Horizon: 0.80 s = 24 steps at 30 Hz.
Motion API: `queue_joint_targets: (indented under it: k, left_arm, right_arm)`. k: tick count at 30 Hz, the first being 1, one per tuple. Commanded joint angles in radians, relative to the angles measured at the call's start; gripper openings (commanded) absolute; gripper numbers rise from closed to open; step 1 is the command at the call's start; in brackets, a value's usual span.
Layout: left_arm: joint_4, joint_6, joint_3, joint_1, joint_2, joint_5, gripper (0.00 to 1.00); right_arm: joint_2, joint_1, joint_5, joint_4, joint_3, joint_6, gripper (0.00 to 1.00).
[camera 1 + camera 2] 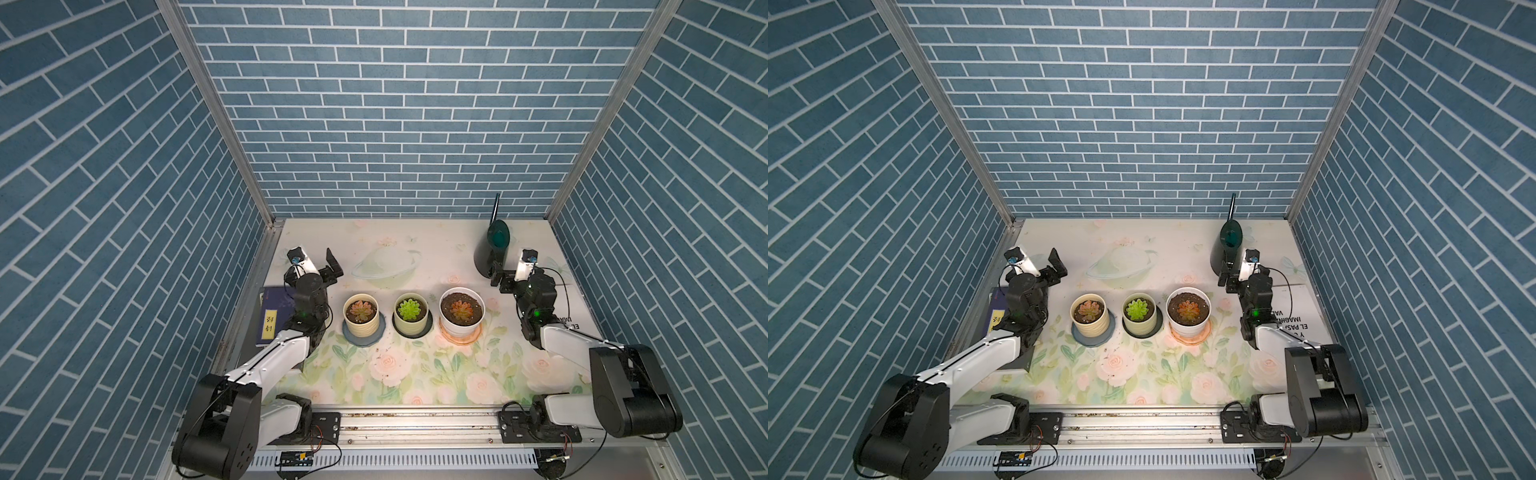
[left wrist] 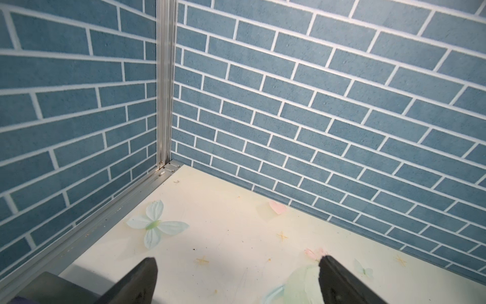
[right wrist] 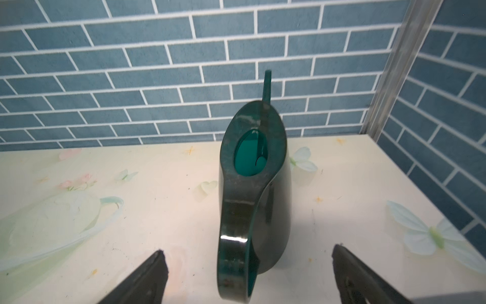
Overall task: Water the succulent around the soil edge
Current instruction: Pick up the watering can from the center of the board.
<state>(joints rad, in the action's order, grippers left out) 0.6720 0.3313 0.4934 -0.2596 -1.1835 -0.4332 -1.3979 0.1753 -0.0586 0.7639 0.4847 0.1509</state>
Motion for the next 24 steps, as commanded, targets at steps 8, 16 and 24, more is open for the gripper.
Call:
queue_joint_targets:
  k: [8, 16, 24]
  left_arm:
    - [-0.118, 0.058, 0.021, -0.004, 0.067, -0.010, 1.00]
    - [-0.144, 0.061, 0.021, -0.004, 0.091, 0.001, 1.00]
    - [-0.166, 0.062, 0.020, -0.004, 0.104, -0.012, 1.00]
  right_arm:
    - [-0.128, 0.020, -0.087, -0.097, 0.099, 0.160, 0.99]
    - [-0.214, 0.020, -0.050, -0.001, 0.127, 0.120, 0.86]
    - [-0.216, 0.027, -0.031, 0.029, 0.129, 0.098, 0.53]
